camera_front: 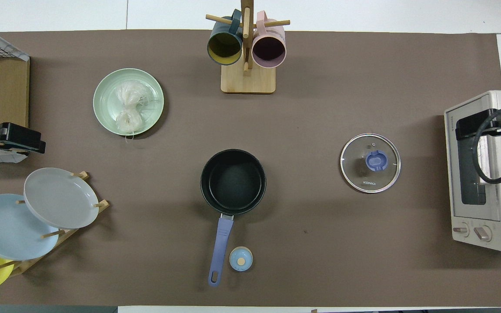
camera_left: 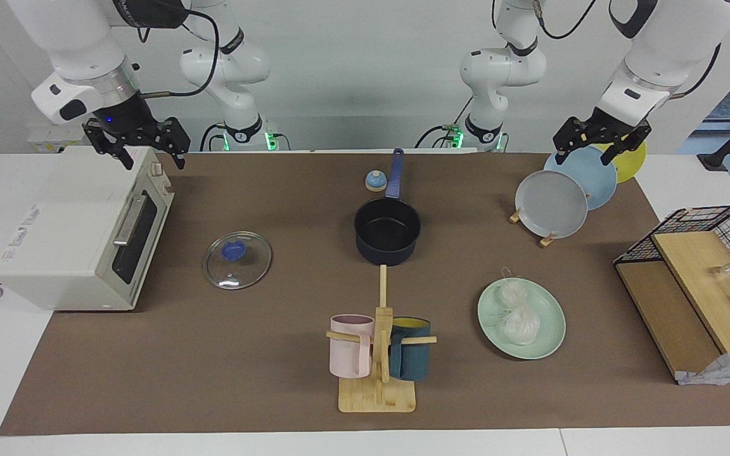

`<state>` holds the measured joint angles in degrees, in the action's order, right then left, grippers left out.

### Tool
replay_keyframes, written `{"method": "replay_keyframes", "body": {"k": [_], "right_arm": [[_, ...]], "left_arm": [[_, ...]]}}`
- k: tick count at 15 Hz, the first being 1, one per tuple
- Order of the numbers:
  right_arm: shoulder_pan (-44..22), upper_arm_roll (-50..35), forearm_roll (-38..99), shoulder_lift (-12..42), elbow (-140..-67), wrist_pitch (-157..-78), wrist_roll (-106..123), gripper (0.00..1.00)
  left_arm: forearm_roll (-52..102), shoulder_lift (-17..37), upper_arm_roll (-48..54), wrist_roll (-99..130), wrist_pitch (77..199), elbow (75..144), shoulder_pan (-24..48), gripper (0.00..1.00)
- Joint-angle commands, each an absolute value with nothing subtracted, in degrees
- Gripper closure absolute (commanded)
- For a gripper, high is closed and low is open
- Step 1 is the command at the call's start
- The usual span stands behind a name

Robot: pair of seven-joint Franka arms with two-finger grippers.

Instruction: Transfer vermicelli from plate to pot

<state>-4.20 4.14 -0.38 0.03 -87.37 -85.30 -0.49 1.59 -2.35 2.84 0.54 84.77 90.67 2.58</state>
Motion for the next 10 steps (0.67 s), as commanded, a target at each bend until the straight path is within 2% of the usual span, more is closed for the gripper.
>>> {"method": "replay_keyframes", "body": {"k": [1, 7, 8, 10], "right_arm": [[-4.1, 3.9, -0.2, -1.0, -88.3, -85.6, -1.0, 0.00], [-4.1, 3.9, 0.0, -1.9, -91.0, -87.1, -0.7, 0.00], [-4.7, 3.8, 0.0, -2.8, -93.1, -89.4, -0.5, 0.00], [-7.2, 3.8, 0.1, -5.2, -100.7, -98.7, -0.7, 0.00]], "left_arm": [[1.4, -2.2, 3.1, 0.6, 86.1, 90.9, 2.5, 0.00], [1.4, -2.2, 3.1, 0.5, 86.4, 90.9, 2.5, 0.00], [1.4, -2.3, 3.0, 0.7, 86.6, 91.0, 2.5, 0.00], [1.4, -2.5, 3.1, 1.3, 88.4, 91.9, 2.6, 0.00]]}}
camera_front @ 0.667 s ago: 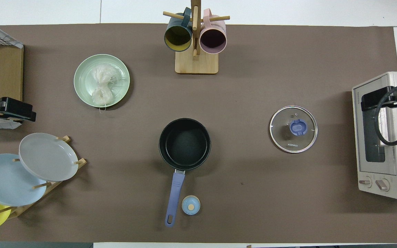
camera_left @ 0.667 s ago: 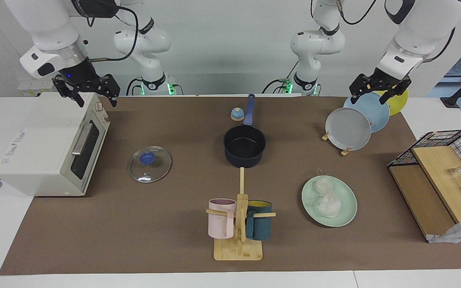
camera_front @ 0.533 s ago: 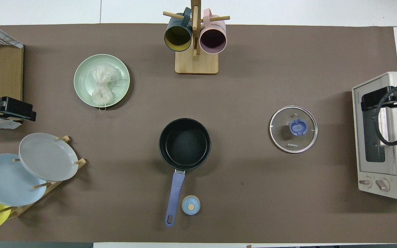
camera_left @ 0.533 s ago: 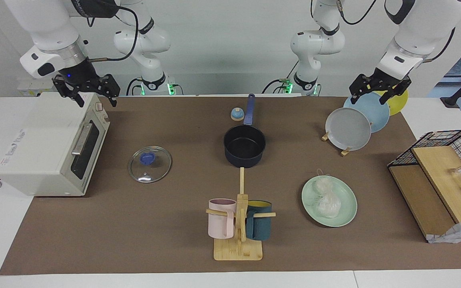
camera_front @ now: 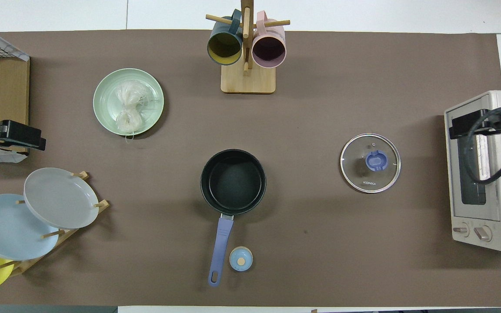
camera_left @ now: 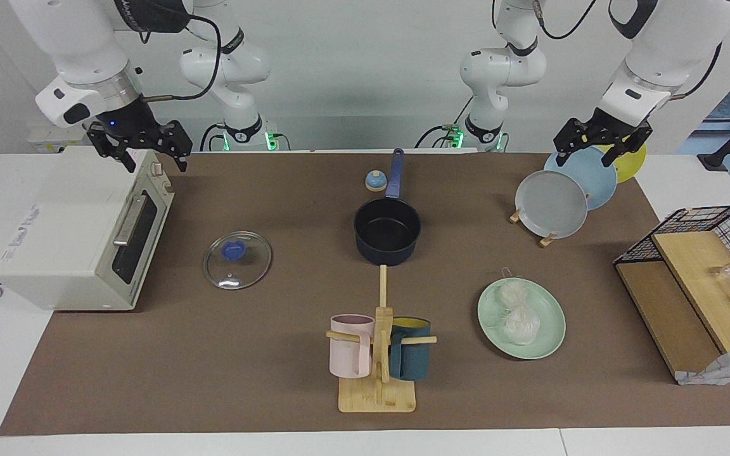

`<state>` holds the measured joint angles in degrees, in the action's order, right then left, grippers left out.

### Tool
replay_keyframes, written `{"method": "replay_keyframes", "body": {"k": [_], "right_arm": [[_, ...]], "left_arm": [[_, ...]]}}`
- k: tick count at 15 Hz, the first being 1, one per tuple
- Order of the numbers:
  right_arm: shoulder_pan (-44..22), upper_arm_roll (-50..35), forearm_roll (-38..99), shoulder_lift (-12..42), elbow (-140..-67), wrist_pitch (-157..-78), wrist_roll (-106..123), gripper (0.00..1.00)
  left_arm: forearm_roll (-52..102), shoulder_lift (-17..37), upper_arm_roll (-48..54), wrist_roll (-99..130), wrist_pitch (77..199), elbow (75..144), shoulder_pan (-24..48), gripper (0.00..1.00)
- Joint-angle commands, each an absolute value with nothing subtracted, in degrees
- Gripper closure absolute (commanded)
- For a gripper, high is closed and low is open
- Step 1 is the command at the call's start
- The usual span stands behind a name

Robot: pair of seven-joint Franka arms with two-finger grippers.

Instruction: Transfer vermicelli from plate to pot

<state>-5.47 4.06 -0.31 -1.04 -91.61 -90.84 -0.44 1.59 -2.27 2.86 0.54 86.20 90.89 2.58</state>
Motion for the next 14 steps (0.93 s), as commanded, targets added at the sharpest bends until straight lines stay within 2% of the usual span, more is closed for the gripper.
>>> {"method": "replay_keyframes", "body": {"k": [1, 3, 6, 8, 12, 14], "right_arm": [[-7.3, 3.7, 0.4, -6.0, -105.1, -102.6, -0.8, 0.00], [-8.5, 3.8, 1.2, -5.9, -110.2, -108.5, -1.1, 0.00], [-8.7, 3.7, 1.3, -0.3, -111.6, -114.1, -1.1, 0.00], [-8.9, 3.4, 3.6, 2.5, -114.6, -120.2, -1.1, 0.00], [-9.7, 3.3, 4.0, 3.9, -124.6, -134.6, -1.3, 0.00], [-10.5, 3.3, 4.0, 3.9, -125.9, -135.5, -0.8, 0.00]], "left_arm": [[1.4, -2.6, 3.1, 1.5, 89.3, 92.8, 3.3, 0.00], [1.4, -2.4, 3.1, 1.8, 91.0, 93.7, 3.8, 0.00], [1.5, 1.5, 3.1, 1.7, 94.2, 93.6, 5.4, 0.00], [1.7, 6.3, 3.1, 1.7, 98.2, 93.2, 6.1, 0.00], [1.6, 16.0, 3.1, -0.5, 109.7, 93.3, 8.0, 0.00], [1.6, 20.0, 3.1, -4.6, 115.2, 93.4, 8.3, 0.00]]}}
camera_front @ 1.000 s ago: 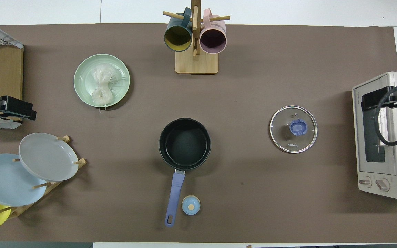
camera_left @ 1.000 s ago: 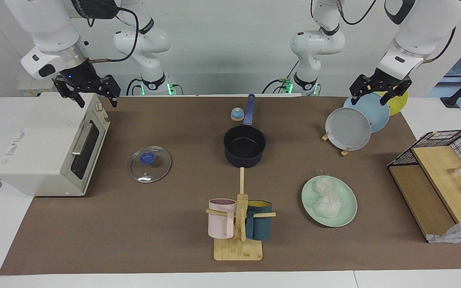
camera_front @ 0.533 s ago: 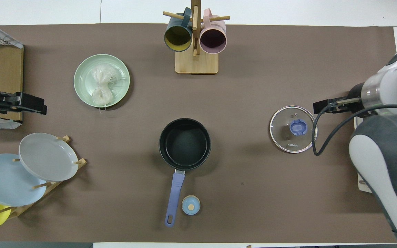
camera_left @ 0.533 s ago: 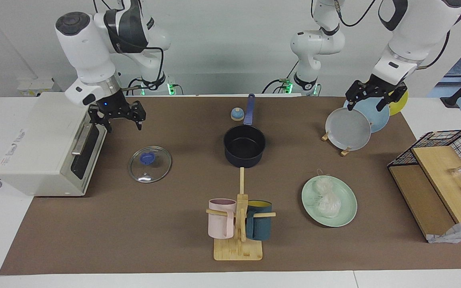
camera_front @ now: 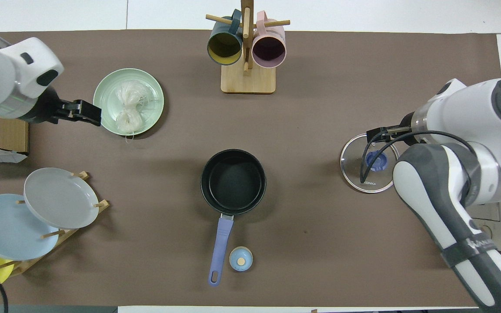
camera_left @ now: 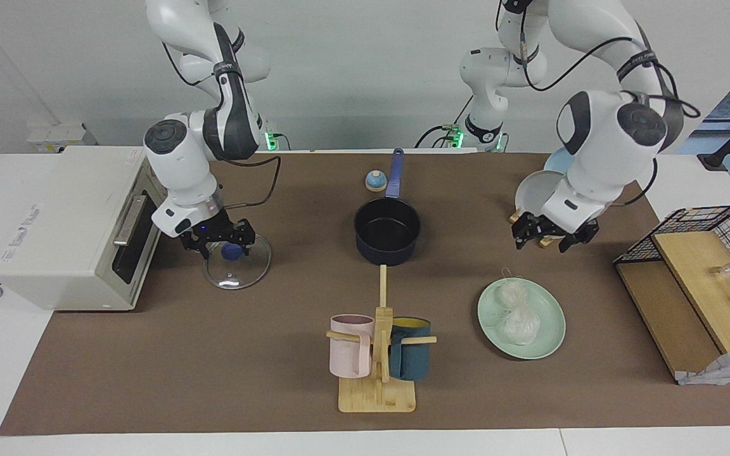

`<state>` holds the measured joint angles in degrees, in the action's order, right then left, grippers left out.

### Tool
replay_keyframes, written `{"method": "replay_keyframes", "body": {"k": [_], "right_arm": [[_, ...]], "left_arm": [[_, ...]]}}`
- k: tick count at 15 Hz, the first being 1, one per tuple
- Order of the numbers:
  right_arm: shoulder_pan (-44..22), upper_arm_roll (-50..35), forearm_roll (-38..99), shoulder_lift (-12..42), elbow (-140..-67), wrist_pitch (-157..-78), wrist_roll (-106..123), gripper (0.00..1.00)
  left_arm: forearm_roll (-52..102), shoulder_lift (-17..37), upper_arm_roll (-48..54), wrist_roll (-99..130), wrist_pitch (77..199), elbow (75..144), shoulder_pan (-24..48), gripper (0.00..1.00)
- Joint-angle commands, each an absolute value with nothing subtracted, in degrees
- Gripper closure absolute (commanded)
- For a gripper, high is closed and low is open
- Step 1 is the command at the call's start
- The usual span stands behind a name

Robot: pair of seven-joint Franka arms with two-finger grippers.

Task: Transfer vermicelli from plate to pot
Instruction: 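Grasp the vermicelli with the left gripper while the right gripper grasps the lid knob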

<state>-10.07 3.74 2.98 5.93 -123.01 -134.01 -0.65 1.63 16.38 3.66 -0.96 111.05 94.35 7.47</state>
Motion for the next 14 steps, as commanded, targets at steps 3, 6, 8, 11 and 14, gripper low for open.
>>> {"method": "replay_keyframes", "body": {"k": [3, 6, 8, 11, 14], "right_arm": [[-10.5, 3.3, 4.0, 4.0, -127.9, -136.3, -0.7, 0.00], [-10.6, 3.4, 4.0, 3.6, -129.4, -136.6, 1.0, 0.00], [-10.4, 3.4, 4.0, 4.0, -129.4, -136.7, 3.7, 0.00], [-10.3, 3.4, 4.0, 4.0, -129.8, -136.3, 4.3, 0.00], [-10.3, 3.4, 4.0, 3.8, -130.3, -136.1, 4.5, 0.00]], "left_arm": [[1.4, 25.6, 3.1, -12.1, 119.7, 92.7, 8.0, 0.00], [1.0, 28.5, 3.1, -13.4, 123.7, 92.7, 8.0, 0.00], [0.6, 28.9, 3.1, -14.8, 124.4, 92.7, 7.8, 0.00], [-1.0, 30.1, 3.0, -15.6, 126.9, 92.9, 7.9, 0.09], [-2.5, 30.1, 3.0, -15.6, 126.7, 93.1, 8.0, 0.62]]}}
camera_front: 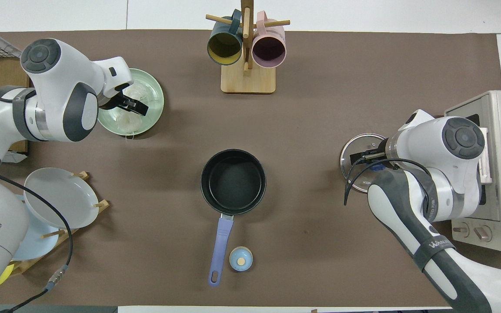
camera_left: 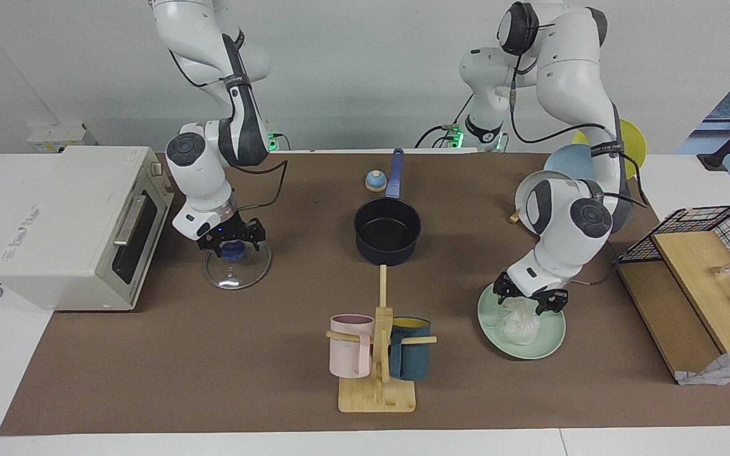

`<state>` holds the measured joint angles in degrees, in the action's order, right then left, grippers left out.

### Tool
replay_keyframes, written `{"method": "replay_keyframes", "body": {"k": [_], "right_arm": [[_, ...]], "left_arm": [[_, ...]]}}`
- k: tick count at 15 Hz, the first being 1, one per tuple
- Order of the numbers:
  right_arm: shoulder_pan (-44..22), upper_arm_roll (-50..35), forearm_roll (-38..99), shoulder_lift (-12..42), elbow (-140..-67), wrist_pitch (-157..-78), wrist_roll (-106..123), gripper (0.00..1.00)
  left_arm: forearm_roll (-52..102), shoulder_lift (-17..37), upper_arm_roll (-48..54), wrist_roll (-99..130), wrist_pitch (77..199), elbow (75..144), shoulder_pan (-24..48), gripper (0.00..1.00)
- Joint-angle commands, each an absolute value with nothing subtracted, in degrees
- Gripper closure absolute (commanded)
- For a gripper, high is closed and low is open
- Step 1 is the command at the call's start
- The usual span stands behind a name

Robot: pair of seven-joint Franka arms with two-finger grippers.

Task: Transfer vermicelli from plate to pot
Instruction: 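Grasp the vermicelli with the left gripper while the right gripper grasps the lid knob, then lift the vermicelli off the green plate toward the black pot with the left gripper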

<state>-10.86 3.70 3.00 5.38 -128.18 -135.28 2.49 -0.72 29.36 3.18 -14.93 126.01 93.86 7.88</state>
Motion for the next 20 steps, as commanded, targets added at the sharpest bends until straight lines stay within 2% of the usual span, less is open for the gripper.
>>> {"method": "replay_keyframes", "body": {"k": [1, 2, 6, 9, 12, 16, 18, 20], "right_arm": [[-10.2, 3.4, 4.0, 3.7, -130.3, -136.1, 4.7, 0.00], [-10.1, 3.4, 4.0, 3.7, -130.3, -136.1, 5.4, 0.00], [-9.9, 3.5, 3.9, 3.8, -130.2, -135.9, 7.6, 0.00], [-9.8, 3.5, 3.5, 4.0, -129.8, -136.0, 8.8, 0.00], [-9.8, 3.5, 3.5, 4.0, -129.9, -136.1, 9.0, 0.00], [-9.1, 3.5, 3.5, 3.7, -130.6, -136.3, 10.0, 0.01], [-9.1, 3.5, 3.5, 3.6, -131.0, -136.4, 10.0, 0.09], [-9.1, 3.5, 3.5, 3.5, -131.0, -136.3, 10.0, 0.12]], "left_arm": [[-2.5, 30.1, 3.0, -15.6, 126.7, 92.9, 7.9, 0.92], [-2.5, 30.1, 3.0, -15.7, 126.3, 92.6, 7.6, 1.00], [-1.3, 30.2, 3.1, -15.9, 116.1, 85.4, 7.3, 1.00], [4.8, 27.1, 2.9, -14.3, 103.4, 78.6, 8.0, 1.00], [8.1, 22.4, 2.9, -4.8, 93.5, 78.1, 8.3, 1.00], [13.2, 12.0, 5.7, 5.7, 86.1, 80.3, 10.3, 1.00], [14.3, 10.1, 5.9, 10.1, 84.5, 81.6, 13.8, 1.00], [14.6, 7.9, 5.9, 15.5, 86.4, 86.0, 18.3, 1.00]]}}
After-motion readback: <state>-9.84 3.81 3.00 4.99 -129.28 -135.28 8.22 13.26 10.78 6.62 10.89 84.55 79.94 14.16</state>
